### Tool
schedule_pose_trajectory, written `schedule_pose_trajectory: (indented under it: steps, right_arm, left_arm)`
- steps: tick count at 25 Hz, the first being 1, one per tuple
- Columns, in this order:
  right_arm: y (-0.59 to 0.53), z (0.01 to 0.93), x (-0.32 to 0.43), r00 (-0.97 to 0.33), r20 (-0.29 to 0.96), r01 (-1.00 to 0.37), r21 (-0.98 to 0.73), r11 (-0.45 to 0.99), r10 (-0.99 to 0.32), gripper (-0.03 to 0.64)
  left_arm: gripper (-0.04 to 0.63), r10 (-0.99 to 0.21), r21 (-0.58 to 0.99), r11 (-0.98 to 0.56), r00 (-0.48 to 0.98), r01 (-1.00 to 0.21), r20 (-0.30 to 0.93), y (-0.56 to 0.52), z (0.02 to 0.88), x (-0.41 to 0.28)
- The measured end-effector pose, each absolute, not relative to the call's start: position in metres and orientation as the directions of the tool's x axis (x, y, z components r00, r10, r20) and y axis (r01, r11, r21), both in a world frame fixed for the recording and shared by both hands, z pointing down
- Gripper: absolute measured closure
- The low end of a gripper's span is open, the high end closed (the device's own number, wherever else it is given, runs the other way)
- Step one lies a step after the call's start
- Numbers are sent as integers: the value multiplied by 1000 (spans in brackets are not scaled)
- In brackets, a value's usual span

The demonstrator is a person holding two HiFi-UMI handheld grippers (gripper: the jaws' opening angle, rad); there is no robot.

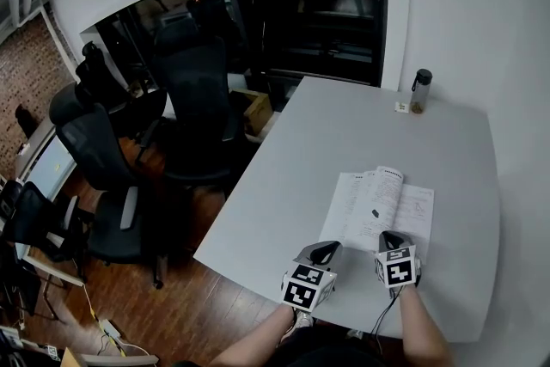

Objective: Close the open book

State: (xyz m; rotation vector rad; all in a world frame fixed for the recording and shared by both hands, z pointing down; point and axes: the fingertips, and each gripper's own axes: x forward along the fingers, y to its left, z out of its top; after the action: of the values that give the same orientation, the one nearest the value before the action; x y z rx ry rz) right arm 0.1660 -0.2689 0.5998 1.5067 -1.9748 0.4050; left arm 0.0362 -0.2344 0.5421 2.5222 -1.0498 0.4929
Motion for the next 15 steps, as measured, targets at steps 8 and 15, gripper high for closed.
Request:
schedule_pose_trajectory:
  steps: [8,15]
  right_arm:
    - [-267,587,205,-90,605,-970,128,208,-791,612]
    - [-271,585,146,-251,601,-917,104,386,-759,612]
  left_arm:
    - [591,-596,192,-661,663,-726,454,-232,544,41]
    - [591,-612,184,-644,643,-743,460,-236,544,36]
